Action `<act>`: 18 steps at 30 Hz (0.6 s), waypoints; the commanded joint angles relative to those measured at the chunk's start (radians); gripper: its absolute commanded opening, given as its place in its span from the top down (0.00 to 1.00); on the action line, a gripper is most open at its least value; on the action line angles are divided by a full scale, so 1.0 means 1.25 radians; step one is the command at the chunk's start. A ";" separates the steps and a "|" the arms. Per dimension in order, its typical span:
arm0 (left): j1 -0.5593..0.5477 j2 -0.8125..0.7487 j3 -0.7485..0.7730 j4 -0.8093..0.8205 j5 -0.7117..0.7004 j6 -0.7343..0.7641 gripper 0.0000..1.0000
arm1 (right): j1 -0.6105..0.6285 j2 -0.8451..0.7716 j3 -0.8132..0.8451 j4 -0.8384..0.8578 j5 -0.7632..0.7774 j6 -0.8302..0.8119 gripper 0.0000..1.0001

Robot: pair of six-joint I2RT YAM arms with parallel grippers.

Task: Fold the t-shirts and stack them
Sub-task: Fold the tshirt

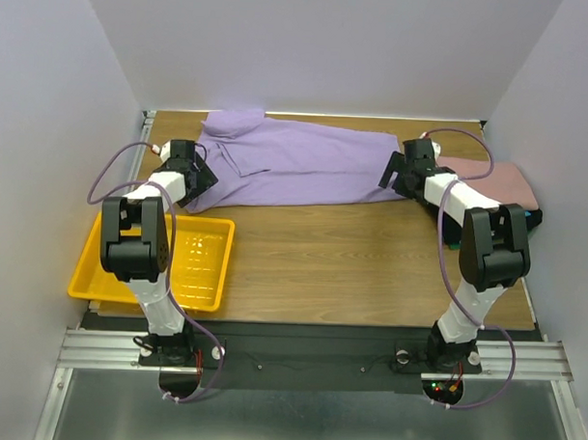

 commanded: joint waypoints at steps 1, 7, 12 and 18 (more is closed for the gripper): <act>-0.002 0.010 -0.015 0.037 0.036 0.018 0.17 | -0.003 -0.028 -0.014 0.010 0.037 0.043 0.00; 0.003 0.059 -0.023 0.043 0.047 0.019 0.49 | -0.025 -0.050 -0.046 0.007 0.056 0.099 0.00; 0.014 0.084 -0.018 0.049 0.043 0.010 0.80 | -0.033 -0.046 -0.048 0.007 0.057 0.091 0.00; 0.047 0.076 -0.042 0.063 0.033 -0.010 1.00 | -0.037 -0.001 -0.031 0.007 0.062 0.123 0.02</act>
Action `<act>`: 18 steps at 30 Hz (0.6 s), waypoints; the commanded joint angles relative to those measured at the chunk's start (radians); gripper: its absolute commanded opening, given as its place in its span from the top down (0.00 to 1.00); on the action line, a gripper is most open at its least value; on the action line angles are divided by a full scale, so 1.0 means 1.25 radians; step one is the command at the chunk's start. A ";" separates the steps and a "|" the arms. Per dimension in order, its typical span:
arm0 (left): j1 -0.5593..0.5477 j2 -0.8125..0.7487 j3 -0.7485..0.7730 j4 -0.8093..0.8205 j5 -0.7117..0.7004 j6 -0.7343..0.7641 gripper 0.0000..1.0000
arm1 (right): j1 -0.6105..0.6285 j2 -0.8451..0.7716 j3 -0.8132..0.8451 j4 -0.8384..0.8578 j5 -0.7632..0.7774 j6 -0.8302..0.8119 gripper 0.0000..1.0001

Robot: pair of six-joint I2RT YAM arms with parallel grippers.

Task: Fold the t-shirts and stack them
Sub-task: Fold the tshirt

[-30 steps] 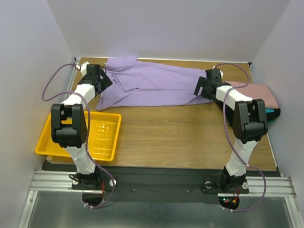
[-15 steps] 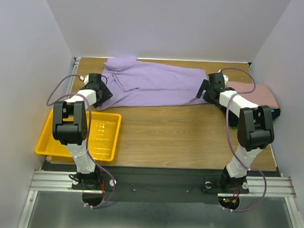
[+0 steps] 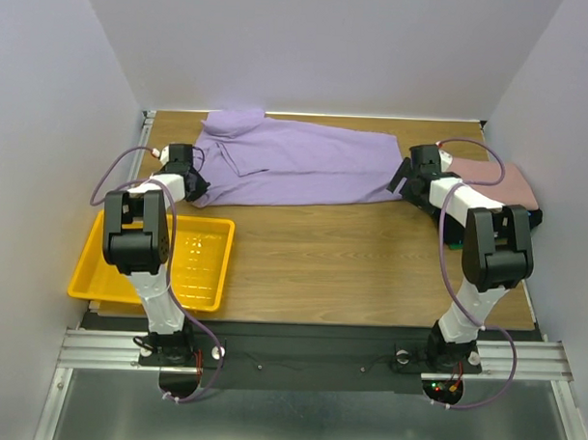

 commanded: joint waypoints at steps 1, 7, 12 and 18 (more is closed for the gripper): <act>0.042 0.004 -0.047 -0.001 -0.018 -0.015 1.00 | -0.004 0.010 0.020 0.013 0.013 0.052 0.02; 0.090 -0.042 -0.098 0.043 -0.023 -0.037 1.00 | -0.004 0.053 0.042 0.013 -0.002 0.098 0.05; 0.094 -0.040 -0.111 0.075 0.035 -0.028 1.00 | -0.001 0.077 0.046 0.018 -0.062 0.104 0.13; 0.094 -0.051 -0.122 0.087 0.032 -0.031 1.00 | 0.024 0.054 0.015 0.019 -0.076 0.120 0.17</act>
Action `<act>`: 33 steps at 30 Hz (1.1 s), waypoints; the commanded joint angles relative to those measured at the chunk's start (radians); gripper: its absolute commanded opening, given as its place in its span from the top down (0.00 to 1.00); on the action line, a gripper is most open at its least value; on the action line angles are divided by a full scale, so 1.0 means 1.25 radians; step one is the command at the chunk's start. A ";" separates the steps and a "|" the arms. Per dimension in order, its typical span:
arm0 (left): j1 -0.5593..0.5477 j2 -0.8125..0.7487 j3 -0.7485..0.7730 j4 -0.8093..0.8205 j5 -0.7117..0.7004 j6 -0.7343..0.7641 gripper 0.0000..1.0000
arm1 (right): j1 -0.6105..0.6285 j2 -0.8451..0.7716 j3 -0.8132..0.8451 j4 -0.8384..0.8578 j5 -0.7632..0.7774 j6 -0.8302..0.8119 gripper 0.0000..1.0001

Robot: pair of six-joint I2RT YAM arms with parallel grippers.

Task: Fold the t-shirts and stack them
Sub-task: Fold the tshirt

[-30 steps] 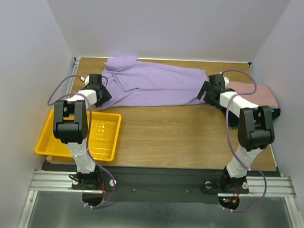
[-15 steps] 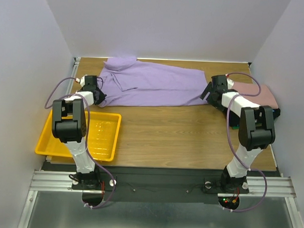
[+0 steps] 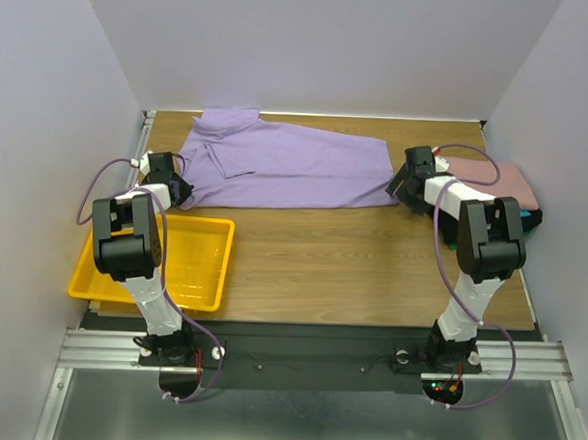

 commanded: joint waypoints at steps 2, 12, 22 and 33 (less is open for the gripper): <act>0.001 -0.017 -0.032 -0.029 -0.003 0.007 1.00 | 0.026 -0.015 -0.012 0.016 -0.034 0.037 0.20; 0.001 -0.027 -0.037 -0.029 -0.009 0.007 1.00 | 0.059 0.010 0.010 0.016 -0.042 0.063 0.35; 0.002 -0.029 -0.039 -0.025 -0.005 0.011 1.00 | 0.070 0.054 0.039 0.015 -0.005 0.075 0.42; 0.001 -0.054 -0.042 -0.010 0.005 0.017 1.00 | 0.069 0.112 0.083 0.016 0.028 0.065 0.82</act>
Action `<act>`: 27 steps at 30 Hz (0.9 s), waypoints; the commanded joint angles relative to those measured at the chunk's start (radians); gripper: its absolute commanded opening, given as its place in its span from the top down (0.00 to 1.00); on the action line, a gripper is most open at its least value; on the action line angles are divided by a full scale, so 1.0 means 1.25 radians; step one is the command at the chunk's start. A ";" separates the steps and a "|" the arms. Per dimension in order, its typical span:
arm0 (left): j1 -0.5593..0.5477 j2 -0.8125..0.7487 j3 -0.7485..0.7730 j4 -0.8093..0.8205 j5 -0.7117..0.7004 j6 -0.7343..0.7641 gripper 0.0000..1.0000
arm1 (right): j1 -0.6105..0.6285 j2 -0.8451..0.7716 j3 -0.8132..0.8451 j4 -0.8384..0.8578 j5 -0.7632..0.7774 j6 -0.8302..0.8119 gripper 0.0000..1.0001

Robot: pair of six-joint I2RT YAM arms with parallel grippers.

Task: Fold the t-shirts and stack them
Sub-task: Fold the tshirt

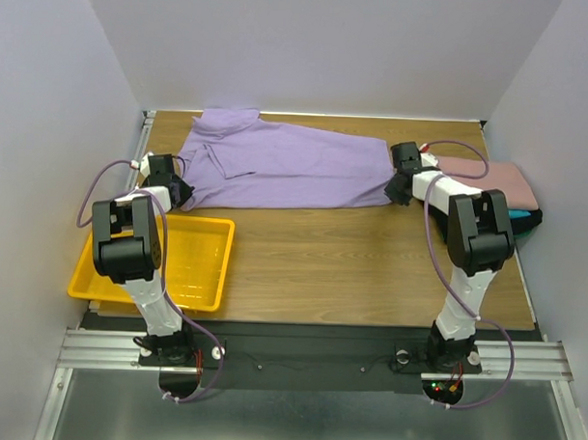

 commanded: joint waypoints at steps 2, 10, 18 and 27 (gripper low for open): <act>0.001 -0.061 -0.019 -0.029 0.010 0.019 1.00 | 0.014 0.042 0.024 0.047 -0.001 0.002 0.90; 0.001 -0.226 0.004 -0.018 0.057 0.026 1.00 | 0.014 -0.112 0.051 0.047 0.079 -0.091 0.99; 0.001 -0.457 0.063 -0.042 0.076 0.024 1.00 | 0.014 -0.343 0.038 0.047 0.116 -0.170 1.00; 0.001 -0.598 0.269 -0.139 0.061 0.062 1.00 | 0.014 -0.588 0.100 0.031 0.160 -0.255 1.00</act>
